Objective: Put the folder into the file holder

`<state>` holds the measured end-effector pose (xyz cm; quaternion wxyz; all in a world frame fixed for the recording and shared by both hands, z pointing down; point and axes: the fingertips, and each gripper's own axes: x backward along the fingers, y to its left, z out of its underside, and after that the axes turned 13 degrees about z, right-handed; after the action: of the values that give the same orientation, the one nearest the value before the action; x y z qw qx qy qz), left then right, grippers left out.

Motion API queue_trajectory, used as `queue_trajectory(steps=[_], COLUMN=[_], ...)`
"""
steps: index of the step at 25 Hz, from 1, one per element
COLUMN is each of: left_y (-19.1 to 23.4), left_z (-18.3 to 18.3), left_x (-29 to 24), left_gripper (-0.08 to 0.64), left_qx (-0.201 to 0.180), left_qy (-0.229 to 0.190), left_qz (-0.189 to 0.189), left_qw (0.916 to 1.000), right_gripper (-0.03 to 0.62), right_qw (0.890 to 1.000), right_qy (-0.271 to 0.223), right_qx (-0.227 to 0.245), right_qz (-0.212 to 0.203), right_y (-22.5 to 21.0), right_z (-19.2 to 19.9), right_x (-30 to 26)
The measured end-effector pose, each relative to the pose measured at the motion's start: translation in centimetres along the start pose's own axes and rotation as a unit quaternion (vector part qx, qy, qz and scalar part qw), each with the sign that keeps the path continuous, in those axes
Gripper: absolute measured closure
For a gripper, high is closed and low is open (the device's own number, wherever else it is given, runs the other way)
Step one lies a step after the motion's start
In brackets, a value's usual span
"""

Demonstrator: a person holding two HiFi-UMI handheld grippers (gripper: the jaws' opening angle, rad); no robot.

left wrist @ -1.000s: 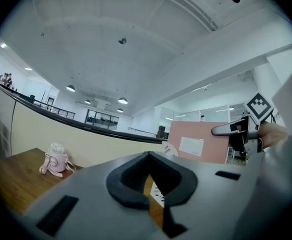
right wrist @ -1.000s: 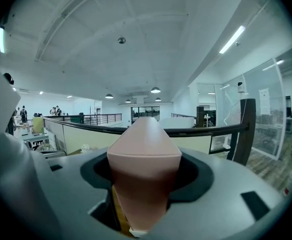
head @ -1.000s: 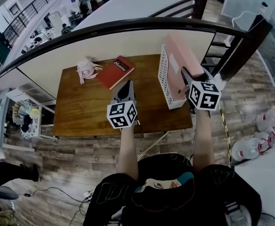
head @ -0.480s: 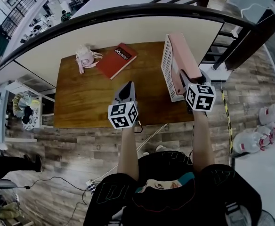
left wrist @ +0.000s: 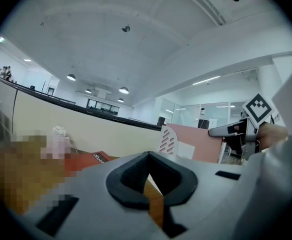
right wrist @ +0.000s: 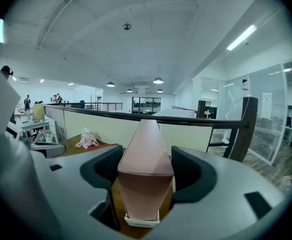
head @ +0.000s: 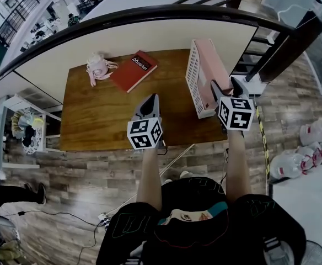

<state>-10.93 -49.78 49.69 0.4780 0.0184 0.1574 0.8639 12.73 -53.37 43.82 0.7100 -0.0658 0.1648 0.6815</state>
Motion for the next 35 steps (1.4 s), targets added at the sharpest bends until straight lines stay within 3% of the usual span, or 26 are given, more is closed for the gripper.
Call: queue_trajectory(steps=[9,13,20,31,35], left_y=[-1.0,-1.6,-1.2,1.4,2.2], left_z=[-0.8,-1.3,-1.2,1.4,1.9], left_x=[0.6,1.0,3.6,7.8,9.9], left_gripper=[0.563,0.563,0.563,0.563,0.563], left_qx=[-0.007,-0.012,-0.019,-0.017,-0.031], left_qy=[-0.009,-0.015,-0.025,-0.008,-0.003], left_qz=[0.012,0.018,0.009,-0.045,-0.074], left_qw=[0.9999,0.9997,0.9995,0.9988,0.9968], right_gripper=[0.308,0.429,0.587,0.591,0.589], right_qw=[0.996,0.993,0.993,0.988,0.986], right_qy=[-0.09,-0.118,-0.11,-0.047,-0.046], right_qx=[-0.008,-0.01,-0.025,-0.062,-0.06], right_qz=[0.01,0.002,-0.033,-0.131,-0.146], right_y=[-0.3,0.5,3.7,9.8,11.6], right_z=[-5.0,-5.7,-4.5,0.6,2.0], right_x=[3.8,5.1,5.9,5.3,5.5])
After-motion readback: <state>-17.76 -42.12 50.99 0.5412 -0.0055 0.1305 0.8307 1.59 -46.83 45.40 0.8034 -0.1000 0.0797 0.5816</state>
